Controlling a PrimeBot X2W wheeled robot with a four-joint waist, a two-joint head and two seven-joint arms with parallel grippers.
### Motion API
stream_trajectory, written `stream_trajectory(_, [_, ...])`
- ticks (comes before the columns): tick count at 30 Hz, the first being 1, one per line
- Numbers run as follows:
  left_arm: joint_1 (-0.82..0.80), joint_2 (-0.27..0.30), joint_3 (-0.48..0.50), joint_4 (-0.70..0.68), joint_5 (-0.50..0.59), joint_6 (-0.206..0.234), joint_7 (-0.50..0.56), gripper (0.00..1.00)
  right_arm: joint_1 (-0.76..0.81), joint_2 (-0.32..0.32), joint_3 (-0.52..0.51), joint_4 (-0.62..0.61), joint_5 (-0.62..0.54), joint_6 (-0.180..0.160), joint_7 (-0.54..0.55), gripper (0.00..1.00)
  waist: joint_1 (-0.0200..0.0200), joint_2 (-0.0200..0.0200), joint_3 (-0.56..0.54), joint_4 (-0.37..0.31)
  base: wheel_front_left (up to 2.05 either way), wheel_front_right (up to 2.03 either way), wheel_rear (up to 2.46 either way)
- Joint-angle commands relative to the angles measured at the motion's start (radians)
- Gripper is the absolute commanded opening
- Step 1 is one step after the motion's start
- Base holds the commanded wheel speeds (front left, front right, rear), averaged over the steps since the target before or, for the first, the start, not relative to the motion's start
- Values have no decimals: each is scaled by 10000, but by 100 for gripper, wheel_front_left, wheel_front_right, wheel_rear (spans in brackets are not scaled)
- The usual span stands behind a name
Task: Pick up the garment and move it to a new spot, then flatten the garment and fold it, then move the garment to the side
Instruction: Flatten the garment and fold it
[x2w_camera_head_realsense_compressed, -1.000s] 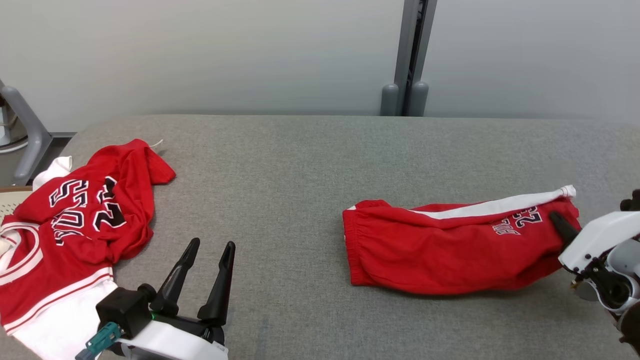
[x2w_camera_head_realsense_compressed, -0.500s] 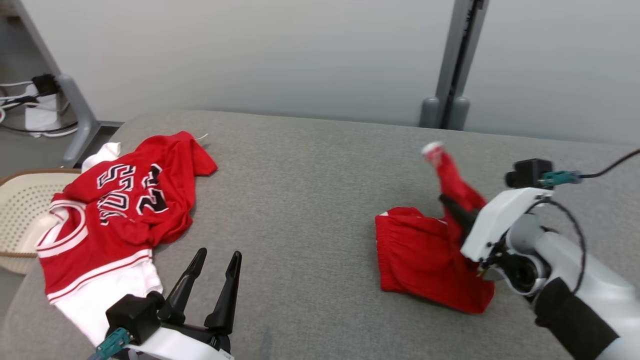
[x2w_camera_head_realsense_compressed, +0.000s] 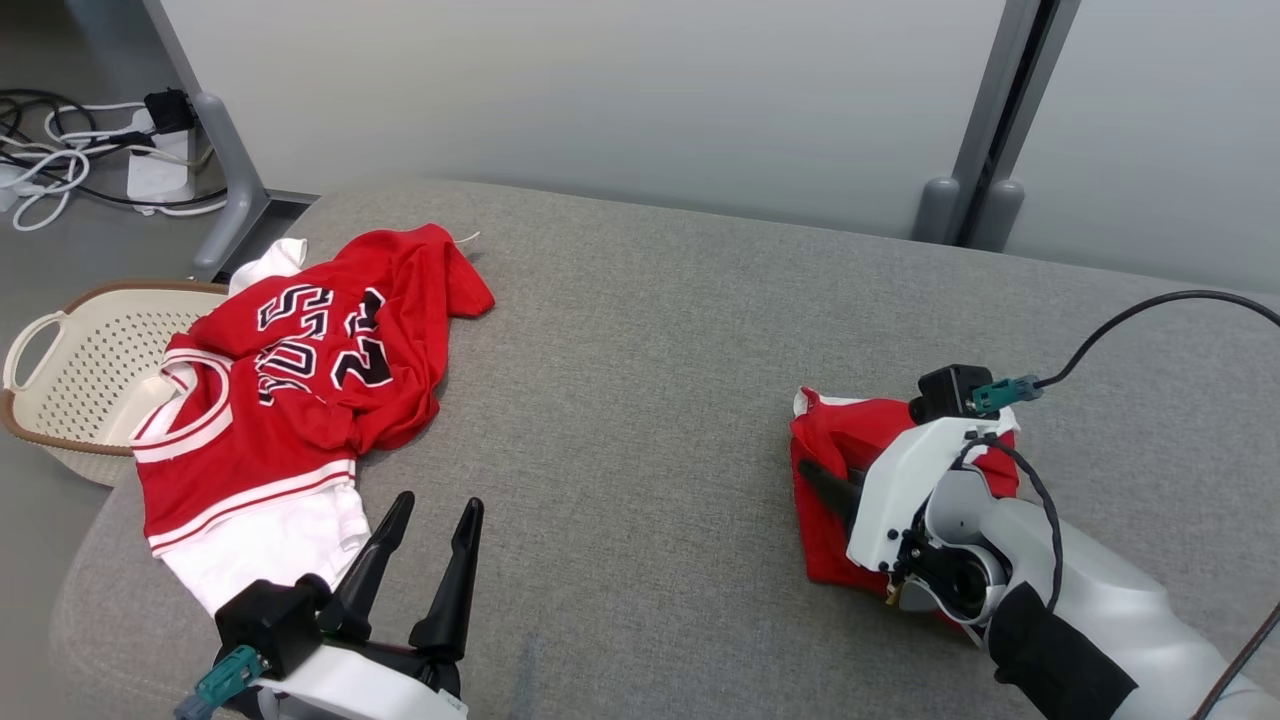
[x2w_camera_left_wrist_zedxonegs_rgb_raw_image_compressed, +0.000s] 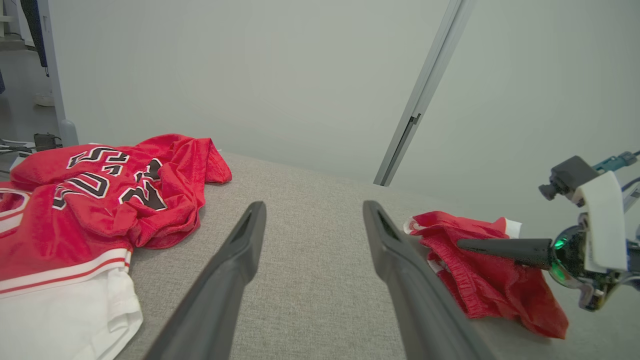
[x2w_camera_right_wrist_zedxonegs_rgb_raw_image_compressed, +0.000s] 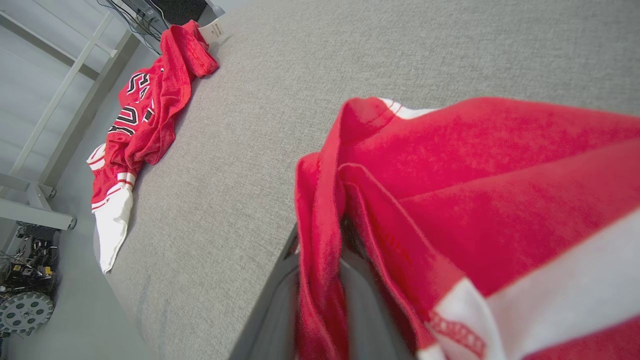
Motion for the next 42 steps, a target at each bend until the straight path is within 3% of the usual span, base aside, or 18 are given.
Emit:
stream_trajectory(1, [-169, 14, 69, 29, 8, -29, -49, 100, -150, -8, 51, -20, -6, 5, -102, 100, 0, 0, -14, -84, 0, 0, 0])
stream_trajectory(8, [14, 44, 202, 29, 49, 13, -60, 100, 23, -288, 393, -1161, -116, 5, -824, 100, 0, 0, -318, -706, 0, 0, 0])
stream_trajectory(17, [444, 54, 679, -258, 17, 281, -68, 100, 293, -2009, 547, -3624, -487, 4, -2595, 100, 0, 0, -595, -1572, 0, 0, 0])
stream_trajectory(24, [593, -132, 1289, -604, 346, 332, -70, 100, 918, -3092, -521, -4024, -1530, 4, -3955, 100, 0, 0, -647, -1961, 0, 0, 0])
stream_trajectory(31, [796, -417, 1757, -825, 731, 213, -59, 100, 2969, -2510, -3903, -4117, -3929, 4, -3988, 100, 0, 0, -528, -2052, 0, 0, 0])
stream_trajectory(37, [741, -506, 1769, -673, 940, 5, -60, 100, 4003, -1804, -4703, -4191, -5144, 4, -3991, 100, 0, 0, -484, -1883, 0, 0, 0])
stream_trajectory(39, [654, -533, 1764, -610, 988, -67, -60, 100, 4033, -1702, -4683, -4077, -5331, 4, -3926, 20, 0, 0, -484, -1779, 0, 0, 0])
stream_trajectory(40, [627, -554, 1771, -580, 1001, -99, -60, 100, 4016, -1632, -4587, -4020, -5373, 4, -3766, 0, 0, 0, -479, -1728, 0, 0, 0])
stream_trajectory(42, [619, -581, 1765, -563, 1014, -123, -60, 100, 3949, -1620, -4476, -3949, -5483, 4, -3598, 0, 0, 0, -471, -1671, 0, 0, 0])
